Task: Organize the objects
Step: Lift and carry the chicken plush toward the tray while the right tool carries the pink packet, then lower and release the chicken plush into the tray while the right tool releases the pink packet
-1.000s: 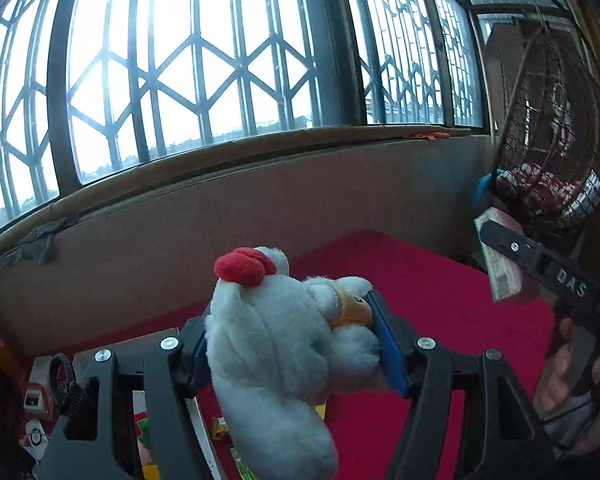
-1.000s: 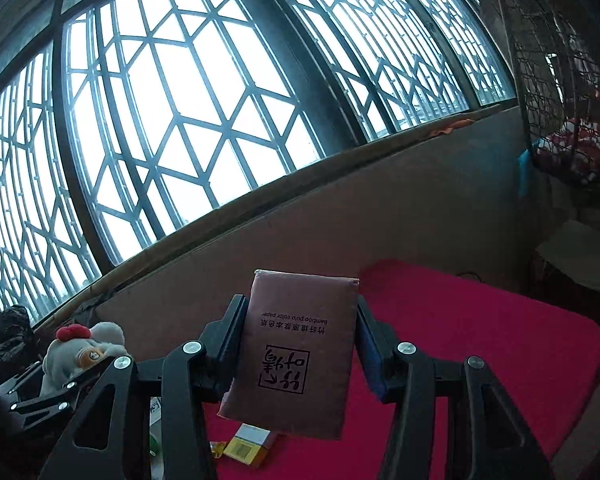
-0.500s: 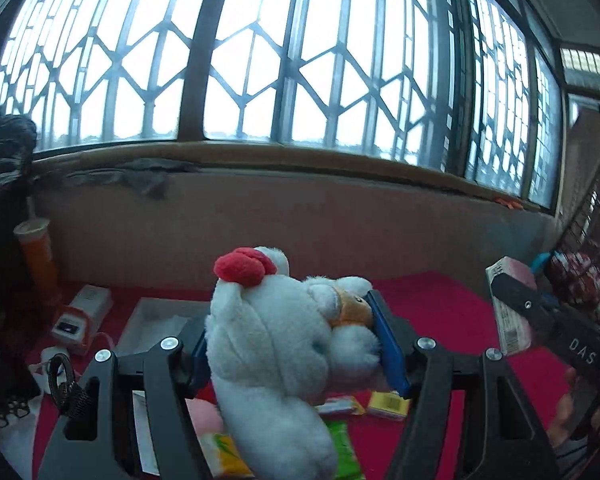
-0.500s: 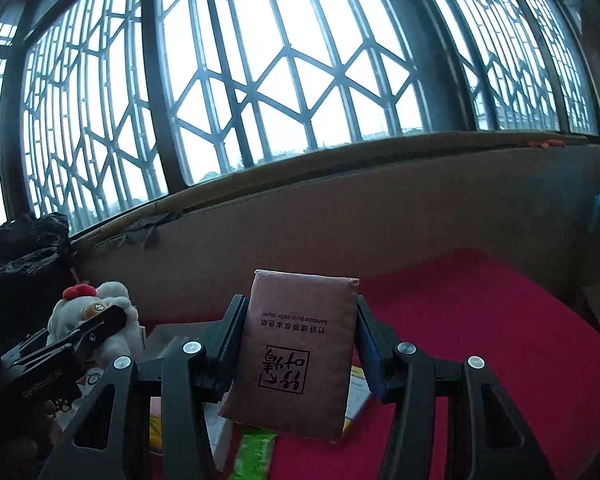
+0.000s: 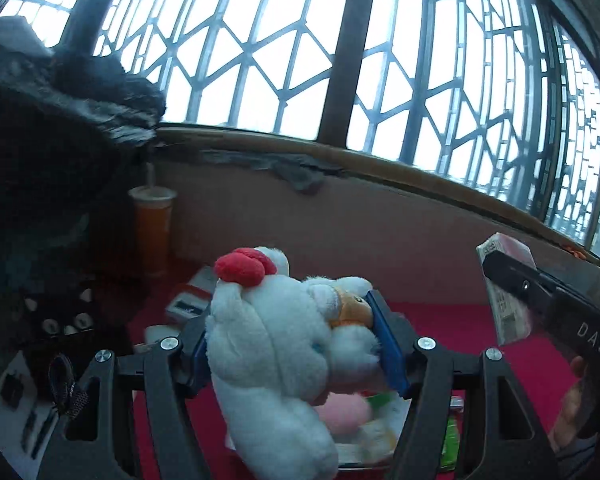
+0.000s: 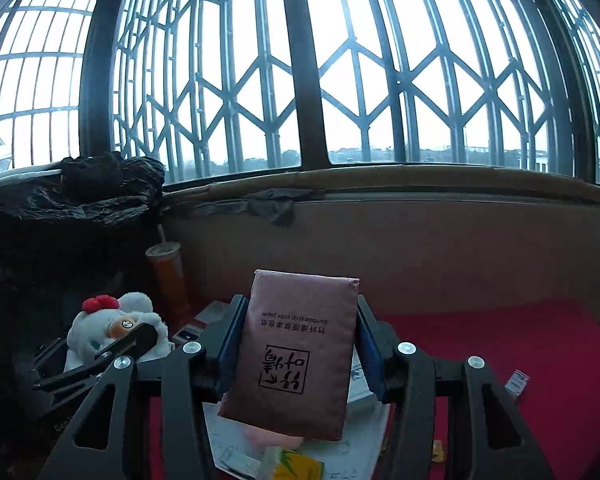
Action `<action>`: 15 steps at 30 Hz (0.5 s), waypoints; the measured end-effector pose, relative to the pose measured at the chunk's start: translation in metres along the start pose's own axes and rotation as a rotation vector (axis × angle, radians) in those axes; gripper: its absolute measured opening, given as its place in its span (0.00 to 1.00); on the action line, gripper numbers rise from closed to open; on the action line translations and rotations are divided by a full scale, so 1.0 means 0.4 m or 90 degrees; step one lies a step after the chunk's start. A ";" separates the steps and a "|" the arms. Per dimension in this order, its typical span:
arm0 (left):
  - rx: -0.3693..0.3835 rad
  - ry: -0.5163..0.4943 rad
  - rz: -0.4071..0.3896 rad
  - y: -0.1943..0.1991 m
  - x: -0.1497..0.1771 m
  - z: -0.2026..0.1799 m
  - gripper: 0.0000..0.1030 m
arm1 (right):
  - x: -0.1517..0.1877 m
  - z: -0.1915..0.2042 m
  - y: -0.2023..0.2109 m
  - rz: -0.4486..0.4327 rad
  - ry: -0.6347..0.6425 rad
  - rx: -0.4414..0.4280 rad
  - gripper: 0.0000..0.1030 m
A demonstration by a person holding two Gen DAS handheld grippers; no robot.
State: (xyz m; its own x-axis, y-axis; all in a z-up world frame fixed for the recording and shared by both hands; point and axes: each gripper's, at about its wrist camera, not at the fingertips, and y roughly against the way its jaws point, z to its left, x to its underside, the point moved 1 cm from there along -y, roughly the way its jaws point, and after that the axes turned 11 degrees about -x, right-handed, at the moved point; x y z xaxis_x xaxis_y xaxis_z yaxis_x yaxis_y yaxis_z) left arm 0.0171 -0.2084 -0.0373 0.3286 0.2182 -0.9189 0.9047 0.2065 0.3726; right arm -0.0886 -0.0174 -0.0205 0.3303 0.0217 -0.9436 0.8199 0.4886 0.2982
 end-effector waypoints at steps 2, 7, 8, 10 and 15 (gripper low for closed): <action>-0.022 0.004 0.016 -0.026 0.009 0.050 0.65 | 0.025 0.015 -0.049 0.034 -0.004 -0.006 0.54; -0.037 0.011 0.026 -0.073 -0.032 0.093 0.65 | 0.003 0.005 -0.085 0.046 -0.028 -0.008 0.54; -0.037 0.008 0.025 -0.083 -0.041 0.091 0.65 | -0.005 -0.002 -0.083 0.039 -0.030 -0.005 0.54; -0.044 -0.007 0.026 -0.114 -0.055 0.072 0.65 | -0.011 -0.028 -0.088 0.031 -0.035 0.010 0.54; -0.022 -0.024 0.085 -0.230 -0.070 0.007 0.65 | -0.010 -0.120 -0.125 0.054 -0.067 0.047 0.54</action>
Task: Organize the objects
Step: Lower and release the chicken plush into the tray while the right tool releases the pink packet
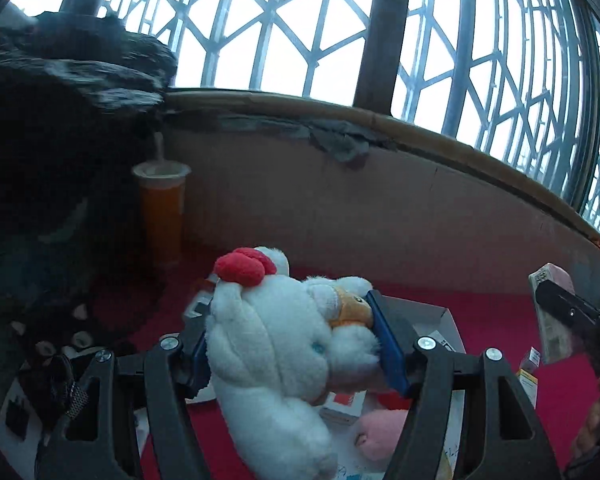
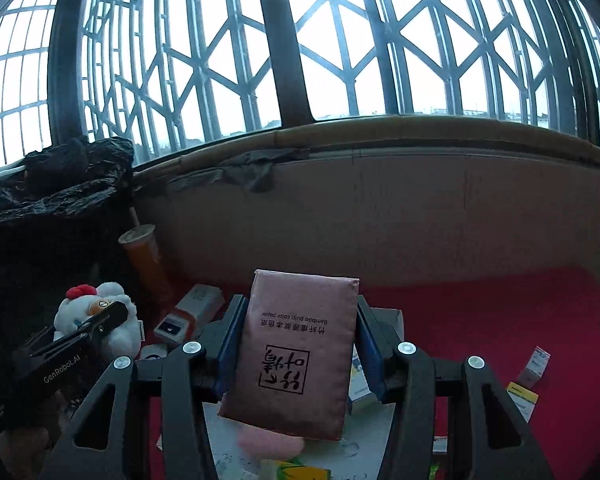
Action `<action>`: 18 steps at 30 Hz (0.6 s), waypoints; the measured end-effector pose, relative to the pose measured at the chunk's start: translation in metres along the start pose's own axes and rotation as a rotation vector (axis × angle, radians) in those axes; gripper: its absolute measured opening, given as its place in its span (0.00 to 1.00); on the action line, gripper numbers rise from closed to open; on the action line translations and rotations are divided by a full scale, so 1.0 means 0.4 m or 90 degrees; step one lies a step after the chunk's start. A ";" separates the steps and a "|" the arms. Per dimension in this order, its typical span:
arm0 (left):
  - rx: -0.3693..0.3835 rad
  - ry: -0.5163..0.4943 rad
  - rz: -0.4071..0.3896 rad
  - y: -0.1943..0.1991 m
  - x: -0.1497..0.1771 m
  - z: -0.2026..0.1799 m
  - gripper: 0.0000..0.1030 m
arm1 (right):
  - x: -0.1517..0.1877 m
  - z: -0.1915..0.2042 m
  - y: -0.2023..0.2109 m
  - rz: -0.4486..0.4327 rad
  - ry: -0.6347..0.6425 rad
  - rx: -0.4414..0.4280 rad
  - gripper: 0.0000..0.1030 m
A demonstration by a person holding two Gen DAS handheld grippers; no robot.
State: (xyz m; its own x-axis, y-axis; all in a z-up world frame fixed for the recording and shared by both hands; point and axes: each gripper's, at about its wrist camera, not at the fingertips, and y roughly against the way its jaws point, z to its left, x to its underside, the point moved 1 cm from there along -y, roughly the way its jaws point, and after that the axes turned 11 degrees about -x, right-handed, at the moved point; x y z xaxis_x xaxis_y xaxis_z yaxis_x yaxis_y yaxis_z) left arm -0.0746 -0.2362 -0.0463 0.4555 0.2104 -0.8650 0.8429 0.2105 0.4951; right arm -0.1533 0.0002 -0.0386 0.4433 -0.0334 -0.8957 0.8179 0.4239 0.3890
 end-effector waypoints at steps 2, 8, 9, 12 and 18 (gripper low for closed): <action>0.037 -0.013 0.022 -0.042 -0.023 -0.049 0.65 | -0.016 -0.025 -0.016 -0.003 -0.002 0.010 0.54; 0.074 -0.053 0.137 -0.205 0.051 -0.173 0.65 | 0.069 -0.126 -0.190 0.129 -0.069 0.004 0.54; 0.074 -0.055 0.147 -0.218 0.064 -0.178 0.65 | 0.094 -0.141 -0.212 0.150 -0.081 0.006 0.54; 0.060 -0.080 0.171 -0.264 0.112 -0.207 0.65 | 0.145 -0.165 -0.249 0.185 -0.094 0.001 0.54; 0.040 -0.093 0.171 -0.251 0.127 -0.229 0.72 | 0.180 -0.160 -0.261 0.205 -0.083 -0.016 0.57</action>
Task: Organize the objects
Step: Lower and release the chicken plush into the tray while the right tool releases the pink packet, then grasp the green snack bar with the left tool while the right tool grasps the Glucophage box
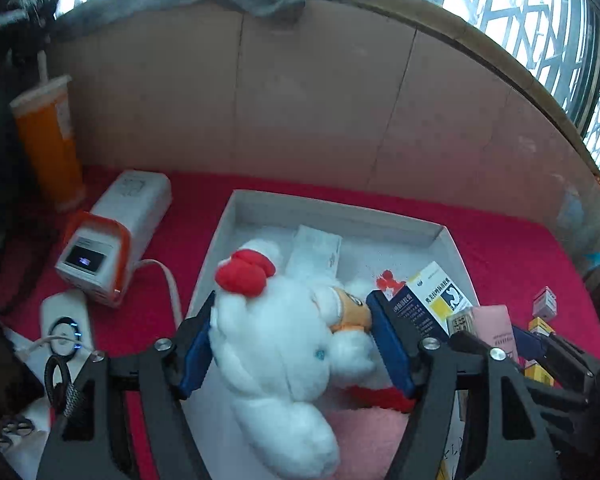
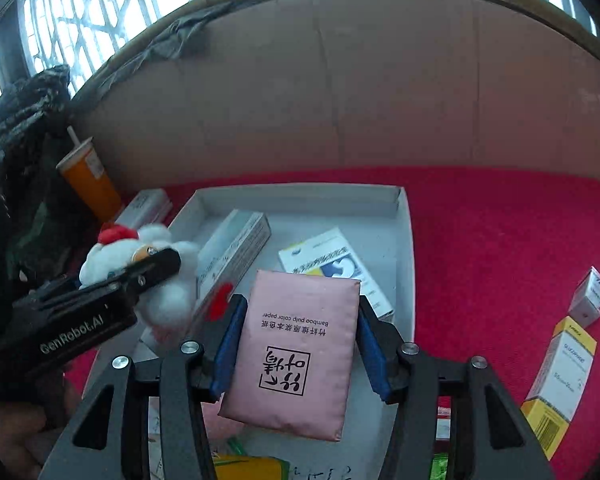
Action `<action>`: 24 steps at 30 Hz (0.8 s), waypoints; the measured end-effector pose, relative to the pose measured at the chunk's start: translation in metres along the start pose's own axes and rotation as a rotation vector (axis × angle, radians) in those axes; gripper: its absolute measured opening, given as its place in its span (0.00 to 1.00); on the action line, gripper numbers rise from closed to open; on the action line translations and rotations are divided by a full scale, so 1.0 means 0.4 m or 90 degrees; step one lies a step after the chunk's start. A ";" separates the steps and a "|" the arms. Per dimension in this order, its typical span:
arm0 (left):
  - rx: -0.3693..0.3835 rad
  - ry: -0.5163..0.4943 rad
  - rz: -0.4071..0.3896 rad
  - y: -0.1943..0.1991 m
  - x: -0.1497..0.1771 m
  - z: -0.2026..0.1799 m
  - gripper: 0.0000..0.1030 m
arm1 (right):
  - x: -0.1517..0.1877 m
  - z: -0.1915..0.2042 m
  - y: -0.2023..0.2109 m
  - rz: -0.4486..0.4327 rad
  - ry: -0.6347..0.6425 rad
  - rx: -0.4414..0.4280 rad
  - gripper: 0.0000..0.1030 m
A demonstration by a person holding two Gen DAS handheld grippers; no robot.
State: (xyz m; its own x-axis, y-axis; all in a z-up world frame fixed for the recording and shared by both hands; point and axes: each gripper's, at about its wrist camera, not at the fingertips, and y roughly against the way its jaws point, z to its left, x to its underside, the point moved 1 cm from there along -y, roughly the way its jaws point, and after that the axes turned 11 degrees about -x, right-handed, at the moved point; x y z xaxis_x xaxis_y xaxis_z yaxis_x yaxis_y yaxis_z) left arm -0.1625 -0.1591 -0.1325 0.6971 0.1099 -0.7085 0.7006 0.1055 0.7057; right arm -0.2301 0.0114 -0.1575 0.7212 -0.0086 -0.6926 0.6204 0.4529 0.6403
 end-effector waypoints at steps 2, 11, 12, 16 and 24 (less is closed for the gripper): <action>-0.010 -0.001 -0.033 0.054 -0.006 0.002 0.78 | 0.000 0.003 0.031 -0.016 0.001 -0.003 0.58; 0.007 0.042 -0.129 0.245 0.042 -0.020 0.96 | 0.037 -0.061 0.306 -0.157 -0.003 0.015 0.80; 0.016 0.040 -0.131 0.255 0.041 -0.031 0.96 | 0.035 -0.077 0.345 -0.171 -0.006 0.023 0.80; 0.059 0.004 -0.173 0.333 0.035 -0.115 0.96 | 0.009 -0.114 0.511 -0.243 0.003 0.050 0.90; 0.145 -0.116 -0.071 0.292 0.209 -0.317 0.96 | 0.130 -0.281 0.591 -0.248 -0.089 0.134 1.00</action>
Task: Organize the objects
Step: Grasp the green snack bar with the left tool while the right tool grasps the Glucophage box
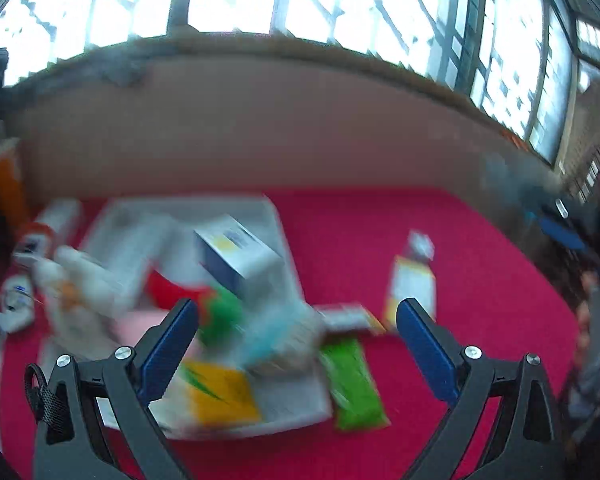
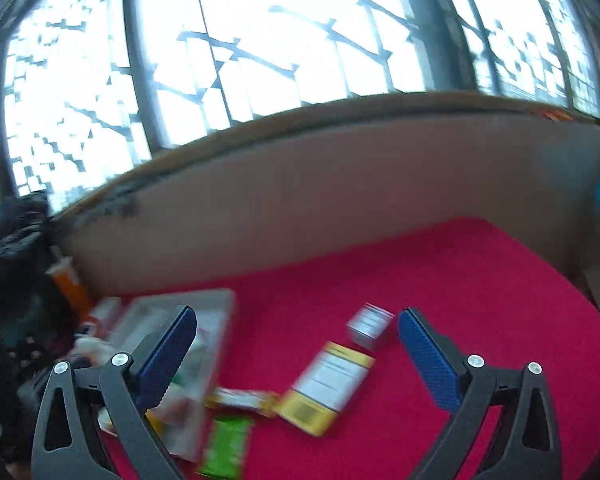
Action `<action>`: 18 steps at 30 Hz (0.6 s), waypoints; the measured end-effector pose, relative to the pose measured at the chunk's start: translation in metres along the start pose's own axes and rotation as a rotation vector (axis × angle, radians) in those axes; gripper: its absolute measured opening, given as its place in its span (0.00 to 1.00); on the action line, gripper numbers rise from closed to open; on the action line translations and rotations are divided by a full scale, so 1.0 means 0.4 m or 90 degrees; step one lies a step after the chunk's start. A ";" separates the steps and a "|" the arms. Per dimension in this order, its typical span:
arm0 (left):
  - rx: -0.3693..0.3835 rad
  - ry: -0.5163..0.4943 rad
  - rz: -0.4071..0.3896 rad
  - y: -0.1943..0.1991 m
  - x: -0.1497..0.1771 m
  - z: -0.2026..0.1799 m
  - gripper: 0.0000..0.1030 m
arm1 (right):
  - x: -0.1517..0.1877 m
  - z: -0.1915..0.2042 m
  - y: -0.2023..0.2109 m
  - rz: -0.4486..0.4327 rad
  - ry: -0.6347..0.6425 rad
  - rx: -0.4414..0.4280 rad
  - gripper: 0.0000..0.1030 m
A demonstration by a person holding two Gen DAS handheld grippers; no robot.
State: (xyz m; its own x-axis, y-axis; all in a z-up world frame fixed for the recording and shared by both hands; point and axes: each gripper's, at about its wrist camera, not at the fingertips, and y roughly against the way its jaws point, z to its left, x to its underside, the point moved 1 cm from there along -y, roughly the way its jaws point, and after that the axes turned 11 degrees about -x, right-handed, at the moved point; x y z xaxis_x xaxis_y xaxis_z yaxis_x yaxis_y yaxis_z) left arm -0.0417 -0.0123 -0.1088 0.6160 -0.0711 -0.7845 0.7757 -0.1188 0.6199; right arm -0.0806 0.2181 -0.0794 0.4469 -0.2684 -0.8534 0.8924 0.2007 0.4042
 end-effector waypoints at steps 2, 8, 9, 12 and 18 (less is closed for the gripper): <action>0.022 -0.037 0.008 0.007 0.016 -0.061 0.96 | -0.022 -0.043 0.013 0.011 -0.026 -0.004 1.00; 0.165 -0.050 0.153 -0.055 0.126 -0.166 0.96 | 0.006 -0.127 0.036 0.016 -0.063 0.011 1.00; 0.173 -0.042 0.174 -0.070 0.139 -0.169 0.96 | 0.026 -0.139 0.025 0.030 -0.072 0.005 1.00; 0.169 -0.002 0.165 -0.097 0.127 -0.142 0.96 | 0.057 -0.163 0.007 0.057 -0.089 0.013 1.00; 0.212 0.046 0.184 -0.159 0.113 -0.127 0.96 | 0.045 -0.164 0.034 0.036 -0.085 0.037 1.00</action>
State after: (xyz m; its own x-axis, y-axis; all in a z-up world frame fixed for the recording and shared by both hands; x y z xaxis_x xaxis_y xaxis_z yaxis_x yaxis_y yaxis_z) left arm -0.0561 0.0425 -0.1828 0.8183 -0.0804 -0.5691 0.4908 -0.4175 0.7647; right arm -0.0646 0.2778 -0.1111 0.4968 -0.3820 -0.7792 0.8663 0.1656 0.4712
